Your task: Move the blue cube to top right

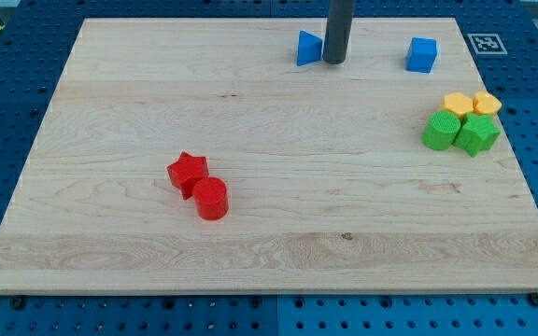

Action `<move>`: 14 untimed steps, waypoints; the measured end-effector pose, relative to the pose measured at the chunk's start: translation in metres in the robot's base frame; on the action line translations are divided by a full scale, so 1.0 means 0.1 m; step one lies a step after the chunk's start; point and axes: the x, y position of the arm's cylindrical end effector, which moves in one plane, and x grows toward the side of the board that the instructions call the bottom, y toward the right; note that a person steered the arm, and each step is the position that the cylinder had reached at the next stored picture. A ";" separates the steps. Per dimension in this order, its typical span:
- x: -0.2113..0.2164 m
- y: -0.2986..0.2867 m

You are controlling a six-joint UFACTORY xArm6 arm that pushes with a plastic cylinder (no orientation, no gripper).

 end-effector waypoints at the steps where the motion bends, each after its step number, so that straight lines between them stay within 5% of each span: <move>1: 0.00 0.47; 4: 0.36 0.86; 6: -0.03 1.73; 8: 0.36 1.34; 9: 0.20 1.09; 14: -0.02 1.56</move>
